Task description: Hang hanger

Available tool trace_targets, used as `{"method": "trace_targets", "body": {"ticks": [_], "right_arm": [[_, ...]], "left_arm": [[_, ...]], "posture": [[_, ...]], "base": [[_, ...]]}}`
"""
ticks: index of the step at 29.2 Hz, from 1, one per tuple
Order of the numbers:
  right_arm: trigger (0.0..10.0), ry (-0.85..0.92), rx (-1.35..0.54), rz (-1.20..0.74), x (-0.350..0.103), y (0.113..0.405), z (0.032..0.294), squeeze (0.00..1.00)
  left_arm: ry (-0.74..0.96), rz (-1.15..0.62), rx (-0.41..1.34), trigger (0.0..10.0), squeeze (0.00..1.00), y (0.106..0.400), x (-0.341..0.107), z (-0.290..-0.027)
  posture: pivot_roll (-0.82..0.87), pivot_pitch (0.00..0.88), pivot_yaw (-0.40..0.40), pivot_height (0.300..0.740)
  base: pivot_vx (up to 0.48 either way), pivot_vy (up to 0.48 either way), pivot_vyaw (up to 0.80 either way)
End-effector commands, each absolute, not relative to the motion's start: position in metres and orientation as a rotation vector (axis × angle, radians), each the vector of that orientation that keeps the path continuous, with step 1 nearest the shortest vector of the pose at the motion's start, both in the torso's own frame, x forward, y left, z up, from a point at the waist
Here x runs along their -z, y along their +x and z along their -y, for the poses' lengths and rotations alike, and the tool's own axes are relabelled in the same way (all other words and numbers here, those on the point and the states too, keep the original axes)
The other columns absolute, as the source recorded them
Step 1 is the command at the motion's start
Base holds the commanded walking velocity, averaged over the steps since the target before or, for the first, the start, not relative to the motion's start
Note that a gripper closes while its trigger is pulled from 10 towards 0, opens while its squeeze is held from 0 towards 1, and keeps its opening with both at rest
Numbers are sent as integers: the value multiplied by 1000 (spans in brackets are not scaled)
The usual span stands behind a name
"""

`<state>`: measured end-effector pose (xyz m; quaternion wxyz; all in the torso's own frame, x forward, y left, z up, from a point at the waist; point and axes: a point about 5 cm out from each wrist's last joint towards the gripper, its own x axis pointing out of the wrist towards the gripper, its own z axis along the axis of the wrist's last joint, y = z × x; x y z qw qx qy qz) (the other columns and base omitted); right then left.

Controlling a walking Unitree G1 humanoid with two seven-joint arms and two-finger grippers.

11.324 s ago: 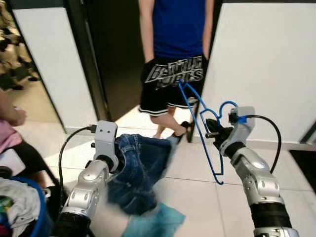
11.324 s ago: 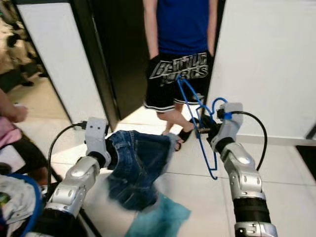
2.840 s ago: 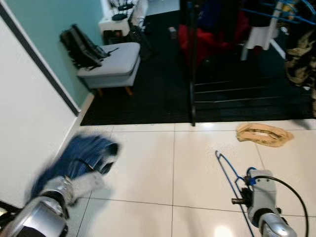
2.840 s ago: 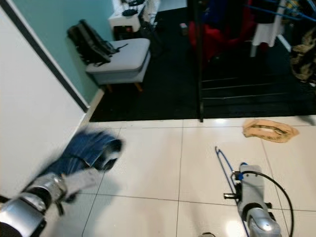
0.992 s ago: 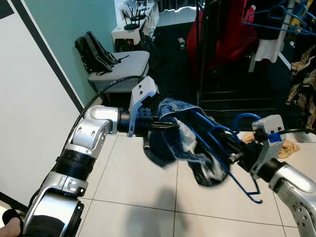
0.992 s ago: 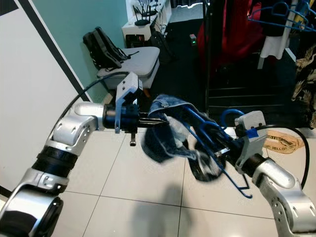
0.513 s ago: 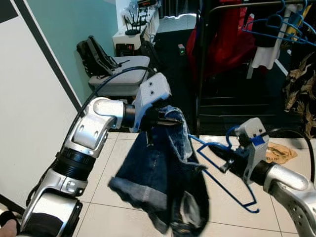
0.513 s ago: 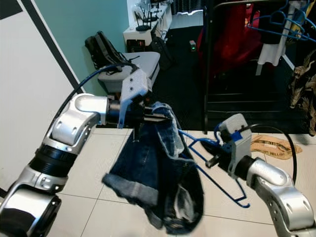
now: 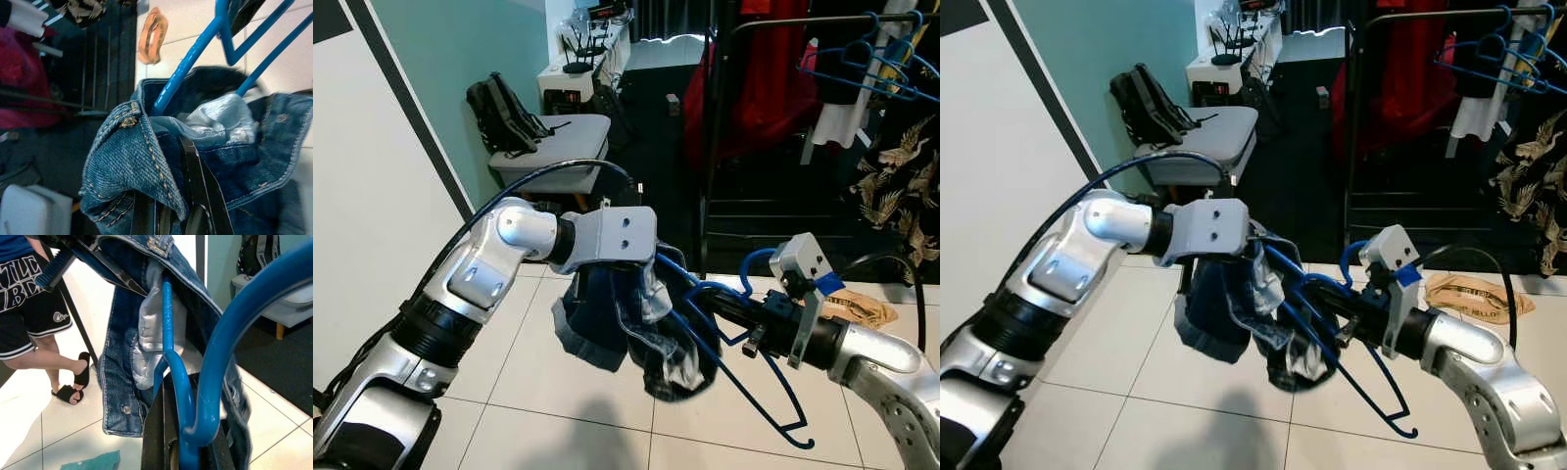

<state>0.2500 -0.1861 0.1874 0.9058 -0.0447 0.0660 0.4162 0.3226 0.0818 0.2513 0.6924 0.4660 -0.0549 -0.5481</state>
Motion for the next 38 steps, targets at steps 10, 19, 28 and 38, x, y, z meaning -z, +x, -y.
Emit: {"method": "trace_targets", "body": {"ticks": [10, 19, 28, 38], "right_arm": [[10000, -117, -961, -112, -186, 244, 174, 0], [10000, -115, -946, -141, -181, 234, 185, 0], [10000, -105, -991, -130, -182, 229, 177, 0], [10000, -132, -1040, -110, -192, 232, 174, 0]], "left_arm": [[989, 142, 1063, 10000, 0, 337, -267, -83], [892, 182, 882, 10000, 0, 354, -305, -110], [833, 187, 818, 10000, 0, 359, -317, -116], [839, 181, 898, 10000, 0, 355, -309, -100]], "posture": [[-27, 0, 90, 740], [-28, 0, 96, 740], [-22, 0, 102, 740], [-28, 0, 111, 740]], "base": [[0, 0, 0], [0, 0, 0], [0, 0, 0], [0, 0, 0]]}}
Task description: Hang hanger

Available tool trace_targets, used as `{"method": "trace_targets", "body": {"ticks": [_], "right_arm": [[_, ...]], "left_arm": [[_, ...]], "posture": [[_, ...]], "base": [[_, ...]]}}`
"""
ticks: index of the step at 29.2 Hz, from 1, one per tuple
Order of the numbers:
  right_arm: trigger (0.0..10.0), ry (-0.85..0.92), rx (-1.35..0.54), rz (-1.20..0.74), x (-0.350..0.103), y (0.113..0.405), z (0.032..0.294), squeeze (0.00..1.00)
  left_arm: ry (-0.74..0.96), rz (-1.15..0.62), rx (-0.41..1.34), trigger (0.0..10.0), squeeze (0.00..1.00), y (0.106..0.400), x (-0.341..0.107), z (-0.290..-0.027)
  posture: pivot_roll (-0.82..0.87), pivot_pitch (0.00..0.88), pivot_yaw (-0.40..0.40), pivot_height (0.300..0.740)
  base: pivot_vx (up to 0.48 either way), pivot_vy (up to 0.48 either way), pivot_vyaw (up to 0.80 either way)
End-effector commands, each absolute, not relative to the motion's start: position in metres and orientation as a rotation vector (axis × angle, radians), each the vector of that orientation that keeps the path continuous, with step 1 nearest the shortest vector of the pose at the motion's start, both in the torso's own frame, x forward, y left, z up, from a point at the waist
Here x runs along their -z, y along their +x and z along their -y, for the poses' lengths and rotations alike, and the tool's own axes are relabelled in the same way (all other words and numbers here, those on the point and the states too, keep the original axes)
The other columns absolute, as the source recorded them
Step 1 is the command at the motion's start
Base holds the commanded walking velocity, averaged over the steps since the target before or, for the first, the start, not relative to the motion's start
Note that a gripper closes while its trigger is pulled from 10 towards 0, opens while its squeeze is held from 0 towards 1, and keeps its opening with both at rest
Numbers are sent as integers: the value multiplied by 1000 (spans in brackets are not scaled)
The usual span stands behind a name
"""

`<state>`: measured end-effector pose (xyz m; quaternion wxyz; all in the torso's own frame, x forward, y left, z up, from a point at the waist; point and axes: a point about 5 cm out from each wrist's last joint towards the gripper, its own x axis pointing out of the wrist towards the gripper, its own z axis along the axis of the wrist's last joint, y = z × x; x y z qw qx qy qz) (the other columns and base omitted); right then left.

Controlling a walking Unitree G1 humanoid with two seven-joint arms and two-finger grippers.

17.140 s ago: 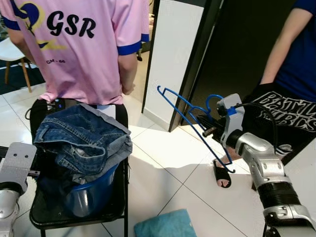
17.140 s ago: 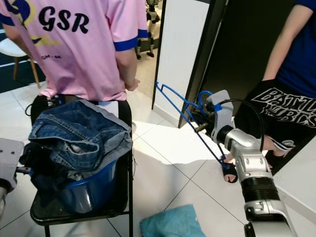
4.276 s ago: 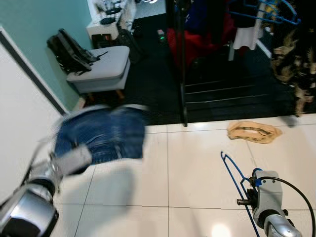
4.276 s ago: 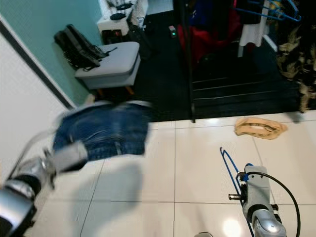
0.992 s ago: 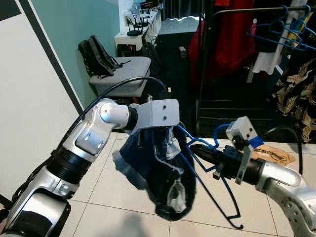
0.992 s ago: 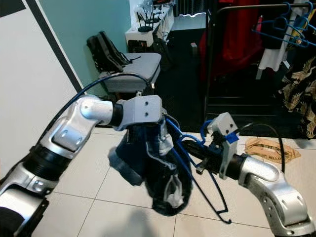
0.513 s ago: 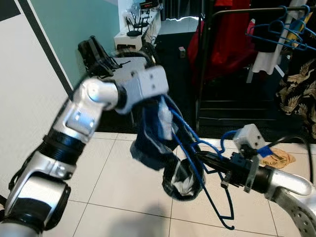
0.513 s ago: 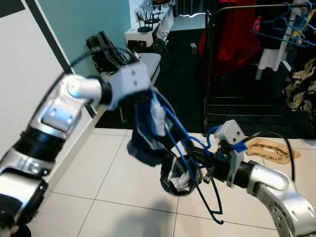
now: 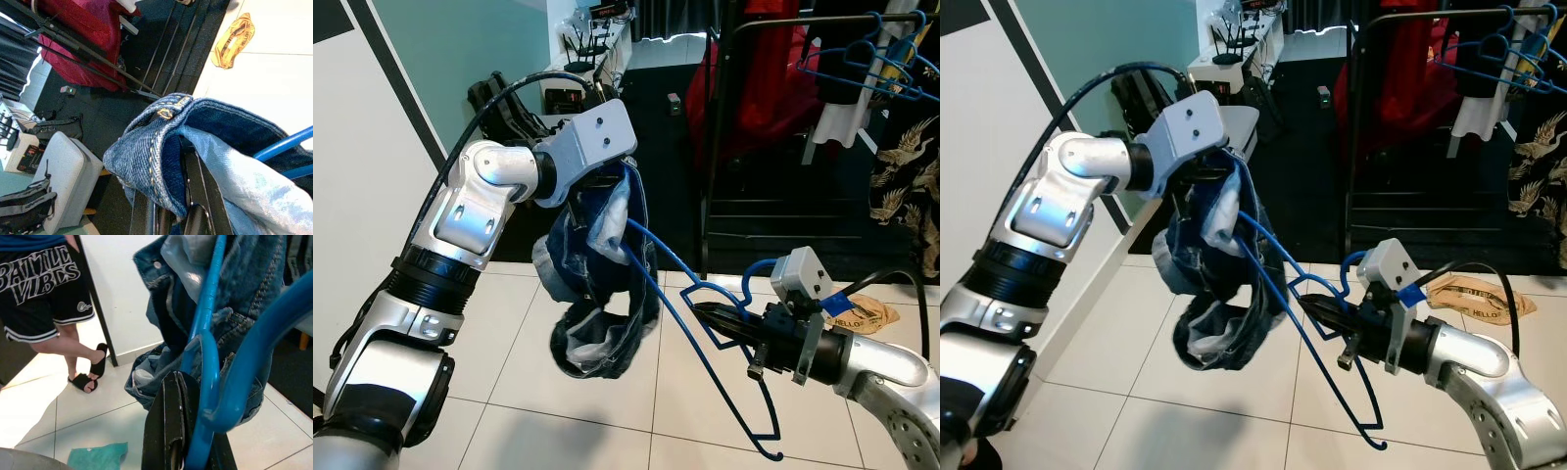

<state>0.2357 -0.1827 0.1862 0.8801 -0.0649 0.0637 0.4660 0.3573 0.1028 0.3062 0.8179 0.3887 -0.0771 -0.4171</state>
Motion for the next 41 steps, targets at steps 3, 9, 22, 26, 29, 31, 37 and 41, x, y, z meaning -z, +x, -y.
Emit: {"method": "trace_targets", "body": {"ticks": [3, 9, 22, 26, 29, 31, 37, 41], "right_arm": [[10000, -149, -1034, -99, -196, 238, 174, 0], [10000, -172, -1005, -2, -214, 249, 170, 0], [10000, -134, -879, 66, -228, 249, 185, 0], [10000, -104, -845, 90, -232, 253, 189, 0], [10000, -81, -832, 108, -237, 256, 190, 0], [10000, -88, -798, 95, -238, 261, 193, 0], [10000, -172, -763, -34, -233, 278, 194, 0], [10000, -216, -777, -100, -228, 279, 192, 0]], "left_arm": [[840, 193, 918, 10000, 0, 354, -309, -94], [805, 236, 923, 10000, 0, 354, -313, -85], [788, 240, 810, 10000, 0, 365, -320, -91], [787, 234, 823, 10000, 0, 364, -318, -90], [788, 228, 833, 10000, 0, 363, -316, -89], [791, 219, 851, 10000, 0, 361, -311, -85], [826, 213, 923, 10000, 0, 348, -293, -69], [847, 215, 965, 10000, 0, 340, -282, -60]], "posture": [[-32, 0, 106, 740], [-49, 0, 120, 740], [-63, 0, 126, 740], [-70, 0, 127, 740], [-70, 0, 128, 740], [-66, 0, 121, 740], [-58, 0, 111, 740], [-59, 0, 103, 740]], "base": [[0, 0, 0], [0, 0, 0], [0, 0, 0], [0, 0, 0], [0, 0, 0], [0, 0, 0], [0, 0, 0], [0, 0, 0]]}}
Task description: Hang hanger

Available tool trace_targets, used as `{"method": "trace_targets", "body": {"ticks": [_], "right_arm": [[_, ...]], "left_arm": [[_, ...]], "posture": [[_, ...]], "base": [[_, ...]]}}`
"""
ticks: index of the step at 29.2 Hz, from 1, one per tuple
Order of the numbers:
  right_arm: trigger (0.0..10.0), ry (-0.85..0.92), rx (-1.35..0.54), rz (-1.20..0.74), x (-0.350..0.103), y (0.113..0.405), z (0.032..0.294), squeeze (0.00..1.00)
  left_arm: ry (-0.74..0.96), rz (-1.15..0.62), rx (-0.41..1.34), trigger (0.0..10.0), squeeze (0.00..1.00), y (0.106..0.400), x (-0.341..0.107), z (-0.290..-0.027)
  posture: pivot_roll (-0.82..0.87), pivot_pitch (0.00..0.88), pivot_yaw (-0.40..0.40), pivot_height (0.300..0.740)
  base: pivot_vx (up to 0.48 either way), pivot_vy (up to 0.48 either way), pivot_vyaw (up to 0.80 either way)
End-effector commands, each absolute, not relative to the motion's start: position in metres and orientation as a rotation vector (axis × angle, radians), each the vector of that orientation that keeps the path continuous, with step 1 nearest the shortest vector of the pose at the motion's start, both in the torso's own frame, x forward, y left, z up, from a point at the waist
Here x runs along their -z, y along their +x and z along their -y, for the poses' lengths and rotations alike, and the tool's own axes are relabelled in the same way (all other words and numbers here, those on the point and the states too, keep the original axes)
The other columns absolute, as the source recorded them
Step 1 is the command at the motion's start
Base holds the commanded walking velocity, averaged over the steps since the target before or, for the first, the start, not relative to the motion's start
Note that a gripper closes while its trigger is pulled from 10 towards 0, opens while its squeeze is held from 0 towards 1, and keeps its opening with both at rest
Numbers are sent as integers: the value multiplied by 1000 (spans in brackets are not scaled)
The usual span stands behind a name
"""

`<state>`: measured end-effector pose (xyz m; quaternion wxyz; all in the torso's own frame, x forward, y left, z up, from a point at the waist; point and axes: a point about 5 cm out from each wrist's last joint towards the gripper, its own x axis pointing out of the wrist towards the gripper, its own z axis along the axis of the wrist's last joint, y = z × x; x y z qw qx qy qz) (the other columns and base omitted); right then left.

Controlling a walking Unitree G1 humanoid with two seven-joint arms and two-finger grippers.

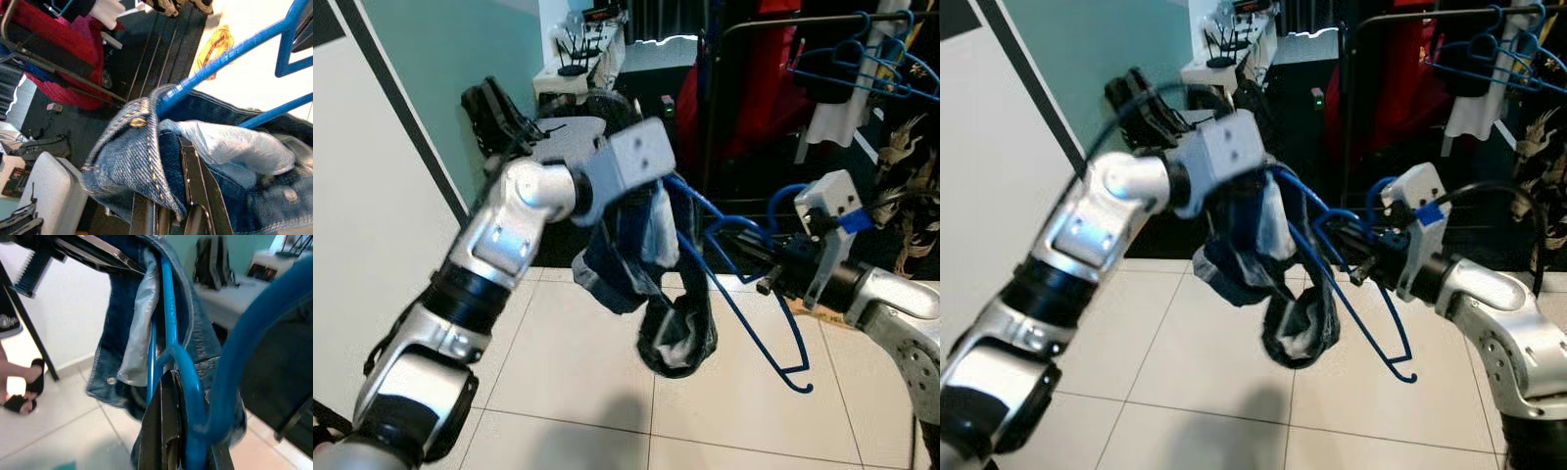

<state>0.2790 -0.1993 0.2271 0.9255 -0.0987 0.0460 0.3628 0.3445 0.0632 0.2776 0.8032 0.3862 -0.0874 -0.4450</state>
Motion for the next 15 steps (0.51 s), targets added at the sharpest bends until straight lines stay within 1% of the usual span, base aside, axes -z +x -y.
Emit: {"method": "trace_targets", "body": {"ticks": [1, 2, 4, 6, 8, 13, 15], "right_arm": [[10000, -233, -780, -125, -226, 280, 192, 0], [10000, -233, -780, -125, -226, 280, 192, 0], [10000, -261, -803, -162, -223, 278, 190, 0], [10000, -261, -803, -162, -223, 278, 190, 0], [10000, -297, -858, -231, -218, 272, 189, 0], [10000, -312, -859, -258, -216, 273, 191, 0], [10000, -331, -840, -260, -216, 277, 192, 0]], "left_arm": [[861, 223, 989, 10000, 0, 336, -277, -56], [861, 223, 989, 10000, 0, 336, -277, -56], [900, 222, 1047, 10000, 0, 328, -264, -47], [900, 222, 1047, 10000, 0, 328, -264, -47], [950, 232, 1078, 10000, 0, 321, -254, -41], [941, 249, 1095, 10000, 0, 316, -255, -37], [915, 269, 1148, 10000, 0, 306, -256, -30]], "posture": [[-60, 0, 102, 740], [-60, 0, 102, 740], [-64, 0, 101, 740], [-64, 0, 101, 740], [-67, 0, 93, 740], [-66, 0, 92, 740], [-59, 0, 91, 740]], "base": [[0, 0, 0], [0, 0, 0], [0, 0, 0], [0, 0, 0], [0, 0, 0], [0, 0, 0], [0, 0, 0]]}}
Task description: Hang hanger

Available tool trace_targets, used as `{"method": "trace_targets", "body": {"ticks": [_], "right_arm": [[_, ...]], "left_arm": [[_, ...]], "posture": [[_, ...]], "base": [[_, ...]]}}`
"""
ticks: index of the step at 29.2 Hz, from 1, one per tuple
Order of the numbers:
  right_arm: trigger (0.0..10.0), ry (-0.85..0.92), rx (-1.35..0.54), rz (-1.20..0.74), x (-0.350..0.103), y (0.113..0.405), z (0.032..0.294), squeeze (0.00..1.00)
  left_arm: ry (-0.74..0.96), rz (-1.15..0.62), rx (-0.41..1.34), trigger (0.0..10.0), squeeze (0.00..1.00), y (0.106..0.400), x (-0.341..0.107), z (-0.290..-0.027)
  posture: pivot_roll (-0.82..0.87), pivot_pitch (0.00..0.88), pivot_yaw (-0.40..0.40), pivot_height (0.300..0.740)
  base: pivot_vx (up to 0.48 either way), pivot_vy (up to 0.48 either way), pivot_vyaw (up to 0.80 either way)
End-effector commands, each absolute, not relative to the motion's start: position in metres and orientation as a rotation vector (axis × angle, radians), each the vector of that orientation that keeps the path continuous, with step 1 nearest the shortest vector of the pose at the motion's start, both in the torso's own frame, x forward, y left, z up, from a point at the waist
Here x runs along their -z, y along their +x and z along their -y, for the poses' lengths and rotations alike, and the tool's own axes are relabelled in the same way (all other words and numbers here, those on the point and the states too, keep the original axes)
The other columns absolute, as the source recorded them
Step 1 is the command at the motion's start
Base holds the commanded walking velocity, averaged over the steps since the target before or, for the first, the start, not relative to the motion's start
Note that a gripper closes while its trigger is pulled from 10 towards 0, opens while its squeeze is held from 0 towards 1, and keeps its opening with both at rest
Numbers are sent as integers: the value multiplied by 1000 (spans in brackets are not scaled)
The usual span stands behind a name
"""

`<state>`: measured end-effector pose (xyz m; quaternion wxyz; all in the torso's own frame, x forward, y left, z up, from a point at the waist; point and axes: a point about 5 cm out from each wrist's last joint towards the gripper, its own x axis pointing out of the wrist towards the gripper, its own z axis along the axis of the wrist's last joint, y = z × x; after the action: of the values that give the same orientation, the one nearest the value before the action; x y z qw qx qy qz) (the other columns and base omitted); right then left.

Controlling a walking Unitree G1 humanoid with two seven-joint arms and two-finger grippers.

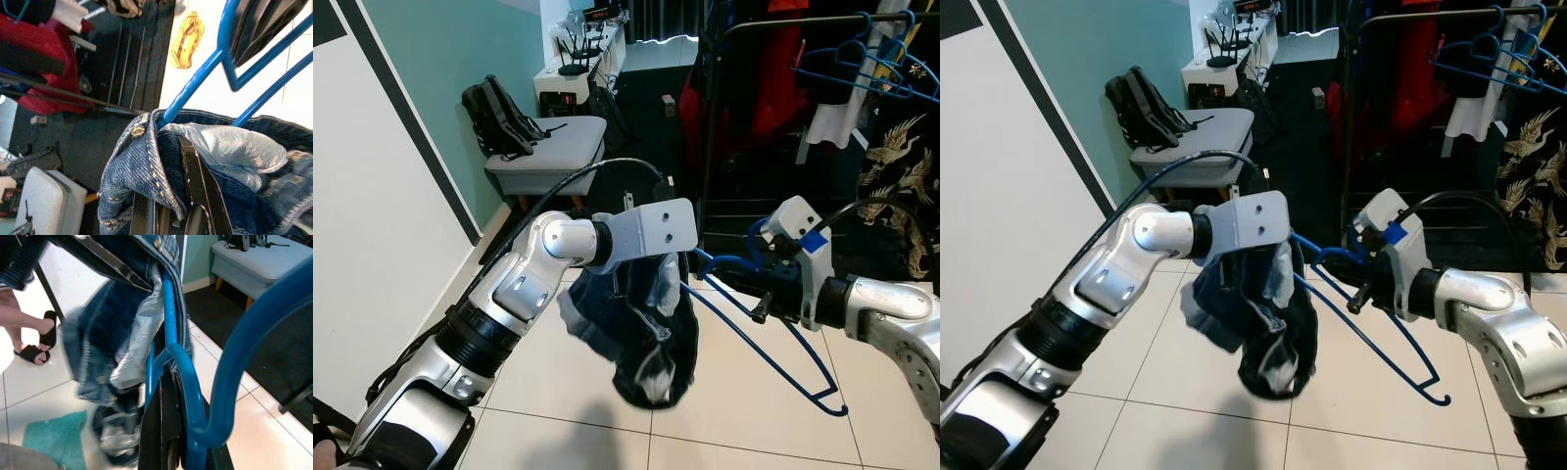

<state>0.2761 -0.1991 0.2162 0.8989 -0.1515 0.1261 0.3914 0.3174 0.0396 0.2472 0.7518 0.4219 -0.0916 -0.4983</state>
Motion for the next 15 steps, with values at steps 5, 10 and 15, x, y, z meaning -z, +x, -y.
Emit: {"method": "trace_targets", "body": {"ticks": [5, 10, 15], "right_arm": [[10000, -332, -836, -254, -217, 279, 192, 0], [10000, -335, -849, -241, -217, 280, 188, 0], [10000, -343, -860, -223, -219, 286, 185, 0]], "left_arm": [[895, 275, 1179, 10000, 0, 300, -256, -25], [863, 290, 1212, 10000, 0, 292, -256, -17], [803, 311, 1264, 10000, 0, 279, -260, -4]], "posture": [[-58, 0, 91, 740], [-52, 0, 92, 740], [-42, 0, 88, 740]], "base": [[0, 0, 0], [0, 0, 0], [0, 0, 0]]}}
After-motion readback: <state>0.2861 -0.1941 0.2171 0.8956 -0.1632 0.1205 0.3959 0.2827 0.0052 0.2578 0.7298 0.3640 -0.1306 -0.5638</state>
